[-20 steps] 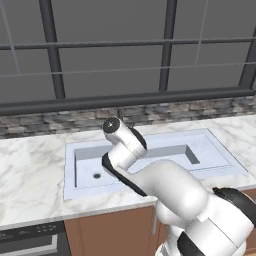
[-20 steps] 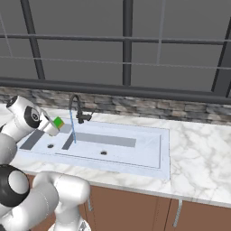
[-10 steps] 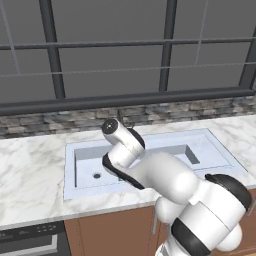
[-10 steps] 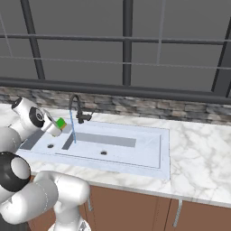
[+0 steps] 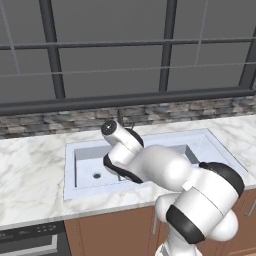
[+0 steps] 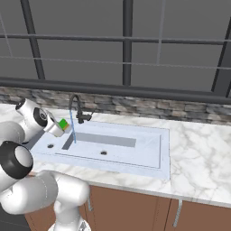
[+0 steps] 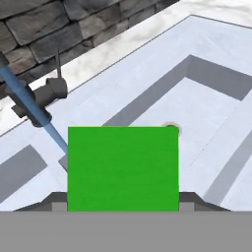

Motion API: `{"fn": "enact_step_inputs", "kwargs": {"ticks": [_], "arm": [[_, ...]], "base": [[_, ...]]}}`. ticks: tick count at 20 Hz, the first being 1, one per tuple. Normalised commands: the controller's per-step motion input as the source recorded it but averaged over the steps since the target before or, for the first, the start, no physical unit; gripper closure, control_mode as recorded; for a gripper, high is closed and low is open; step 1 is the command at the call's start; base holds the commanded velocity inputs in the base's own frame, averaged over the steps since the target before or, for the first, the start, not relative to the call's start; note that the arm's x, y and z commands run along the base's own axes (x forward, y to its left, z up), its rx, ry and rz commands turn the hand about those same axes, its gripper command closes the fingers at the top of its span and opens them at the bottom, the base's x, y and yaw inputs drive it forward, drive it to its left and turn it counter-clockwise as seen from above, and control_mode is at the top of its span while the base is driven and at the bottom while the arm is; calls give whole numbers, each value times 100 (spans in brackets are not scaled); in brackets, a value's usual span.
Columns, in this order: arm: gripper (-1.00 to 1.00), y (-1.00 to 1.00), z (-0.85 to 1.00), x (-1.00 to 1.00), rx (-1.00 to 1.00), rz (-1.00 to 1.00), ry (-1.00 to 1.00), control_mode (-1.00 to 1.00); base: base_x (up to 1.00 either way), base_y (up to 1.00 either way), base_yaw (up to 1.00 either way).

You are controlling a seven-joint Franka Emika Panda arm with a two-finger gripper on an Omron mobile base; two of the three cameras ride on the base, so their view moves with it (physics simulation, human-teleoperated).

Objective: Soak the sponge with water for a few seconds and then drop it inside the sink.

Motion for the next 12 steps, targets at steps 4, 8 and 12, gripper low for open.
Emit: {"fn": "enact_step_inputs", "kwargs": {"ticks": [4, 8, 12], "arm": [[100, 0, -8, 10, 0, -1, 0, -100], [100, 0, -1, 12, 0, -1, 0, -100], [100, 0, 0, 12, 0, -1, 2, -100]], "base": [[0, 0, 0], [0, 0, 0], [0, 0, 0]]}}
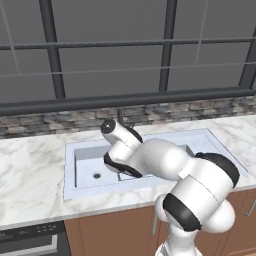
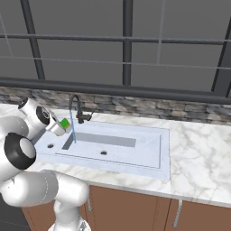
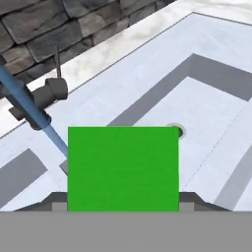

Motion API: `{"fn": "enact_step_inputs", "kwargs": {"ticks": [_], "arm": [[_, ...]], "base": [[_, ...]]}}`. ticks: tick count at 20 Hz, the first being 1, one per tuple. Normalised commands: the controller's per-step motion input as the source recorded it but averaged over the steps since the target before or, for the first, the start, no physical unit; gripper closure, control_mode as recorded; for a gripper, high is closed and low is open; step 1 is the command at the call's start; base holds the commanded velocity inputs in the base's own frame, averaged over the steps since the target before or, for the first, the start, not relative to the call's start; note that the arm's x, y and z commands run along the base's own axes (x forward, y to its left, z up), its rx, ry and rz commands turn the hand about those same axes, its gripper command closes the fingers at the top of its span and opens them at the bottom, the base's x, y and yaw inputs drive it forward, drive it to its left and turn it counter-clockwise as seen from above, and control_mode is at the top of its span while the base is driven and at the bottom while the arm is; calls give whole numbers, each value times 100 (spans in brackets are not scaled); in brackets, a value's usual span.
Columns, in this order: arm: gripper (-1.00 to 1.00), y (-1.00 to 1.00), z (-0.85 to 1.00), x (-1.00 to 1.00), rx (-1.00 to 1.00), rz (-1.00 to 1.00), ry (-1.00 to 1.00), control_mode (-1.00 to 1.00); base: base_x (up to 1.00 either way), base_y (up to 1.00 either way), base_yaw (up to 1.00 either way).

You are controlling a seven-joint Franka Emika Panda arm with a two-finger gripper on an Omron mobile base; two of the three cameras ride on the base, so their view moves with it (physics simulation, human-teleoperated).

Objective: Soak the sponge with water for a few seconds and then drop it inside the sink.

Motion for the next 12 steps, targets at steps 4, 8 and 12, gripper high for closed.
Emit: {"fn": "enact_step_inputs", "kwargs": {"ticks": [4, 8, 12], "arm": [[100, 0, -2, 6, 0, -1, 6, -100], [100, 0, -7, 6, 0, -1, 6, -100], [100, 0, -13, 8, 0, -1, 2, -100]], "base": [[0, 0, 0], [0, 0, 0], [0, 0, 0]]}}
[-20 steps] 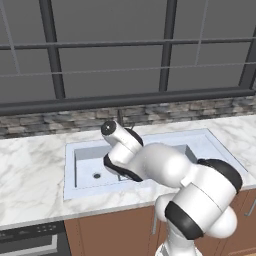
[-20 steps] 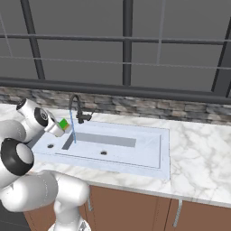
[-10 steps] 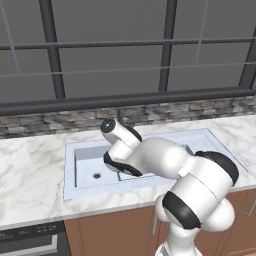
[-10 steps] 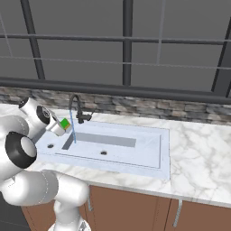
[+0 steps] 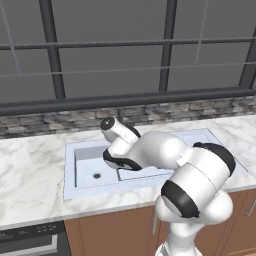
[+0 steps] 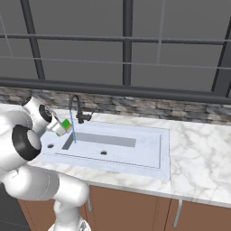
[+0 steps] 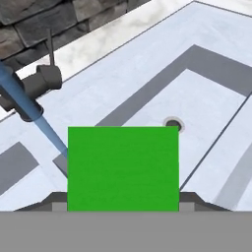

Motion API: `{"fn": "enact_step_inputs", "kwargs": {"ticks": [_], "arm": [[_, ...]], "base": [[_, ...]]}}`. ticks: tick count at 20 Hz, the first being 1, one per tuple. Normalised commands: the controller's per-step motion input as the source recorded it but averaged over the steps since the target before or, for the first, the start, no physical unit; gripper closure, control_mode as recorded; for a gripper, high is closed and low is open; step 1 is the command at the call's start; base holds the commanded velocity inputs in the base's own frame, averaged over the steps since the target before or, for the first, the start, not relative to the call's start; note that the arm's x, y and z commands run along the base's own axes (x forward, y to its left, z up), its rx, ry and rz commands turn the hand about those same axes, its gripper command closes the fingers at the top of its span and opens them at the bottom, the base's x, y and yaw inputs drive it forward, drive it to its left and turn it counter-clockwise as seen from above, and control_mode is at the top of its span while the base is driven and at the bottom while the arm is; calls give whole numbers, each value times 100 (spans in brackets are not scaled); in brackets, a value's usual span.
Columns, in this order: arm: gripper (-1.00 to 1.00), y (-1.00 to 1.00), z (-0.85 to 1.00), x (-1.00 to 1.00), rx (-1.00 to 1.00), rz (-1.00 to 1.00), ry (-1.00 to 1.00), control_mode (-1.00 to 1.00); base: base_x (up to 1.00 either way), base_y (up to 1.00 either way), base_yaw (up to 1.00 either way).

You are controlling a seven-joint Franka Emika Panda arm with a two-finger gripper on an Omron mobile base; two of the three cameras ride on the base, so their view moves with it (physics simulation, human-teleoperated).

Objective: Soak the sponge with water for a few seconds and then drop it inside the sink.

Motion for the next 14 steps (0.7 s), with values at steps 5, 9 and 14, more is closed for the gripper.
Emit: {"fn": "enact_step_inputs", "kwargs": {"ticks": [5, 9, 14], "arm": [[100, 0, -10, 6, 0, -1, 0, -100], [100, 0, -1, 3, -1, -1, 0, -100], [100, 0, 0, 5, -1, -1, 0, -100]], "base": [[0, 0, 0], [0, 0, 0], [0, 0, 0]]}}
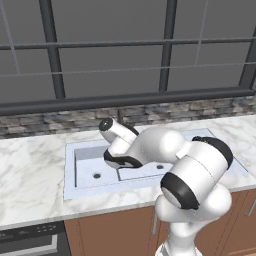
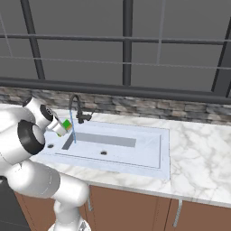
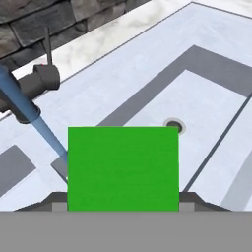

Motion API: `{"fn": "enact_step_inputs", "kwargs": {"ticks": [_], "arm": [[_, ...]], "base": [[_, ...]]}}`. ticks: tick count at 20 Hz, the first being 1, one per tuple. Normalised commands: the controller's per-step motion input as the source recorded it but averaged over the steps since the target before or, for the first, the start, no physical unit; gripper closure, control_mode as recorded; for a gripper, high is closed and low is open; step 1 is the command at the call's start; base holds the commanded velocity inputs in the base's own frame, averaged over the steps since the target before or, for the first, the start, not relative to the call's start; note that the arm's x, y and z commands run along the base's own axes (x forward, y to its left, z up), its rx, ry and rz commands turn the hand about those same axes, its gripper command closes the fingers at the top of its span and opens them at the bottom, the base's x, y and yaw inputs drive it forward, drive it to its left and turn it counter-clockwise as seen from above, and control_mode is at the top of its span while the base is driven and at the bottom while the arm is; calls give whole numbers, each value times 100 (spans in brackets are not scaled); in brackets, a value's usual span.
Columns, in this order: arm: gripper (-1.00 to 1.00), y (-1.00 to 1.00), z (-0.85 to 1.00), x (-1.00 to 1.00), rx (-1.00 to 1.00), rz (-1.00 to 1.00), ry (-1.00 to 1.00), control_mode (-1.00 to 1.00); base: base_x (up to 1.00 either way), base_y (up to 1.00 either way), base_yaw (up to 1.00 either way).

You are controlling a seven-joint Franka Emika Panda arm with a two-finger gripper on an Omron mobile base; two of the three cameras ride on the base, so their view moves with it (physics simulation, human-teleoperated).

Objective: Soak the sponge with water for a few seconds and then drop it inside the sink.

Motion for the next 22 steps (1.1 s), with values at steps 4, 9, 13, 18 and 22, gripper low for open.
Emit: {"fn": "enact_step_inputs", "kwargs": {"ticks": [4, 9, 13, 18, 22], "arm": [[100, 0, 0, 5, -2, -4, 0, -100], [100, 0, 0, 15, -4, -5, 0, -100], [100, 1, 0, 9, -4, -3, 0, -100], [100, 9, 0, 1, -2, -1, 0, -100], [100, 11, 0, 0, 0, 0, 0, -100]], "base": [[0, 0, 0], [0, 0, 0], [0, 0, 0], [0, 0, 0], [0, 0, 0]]}}
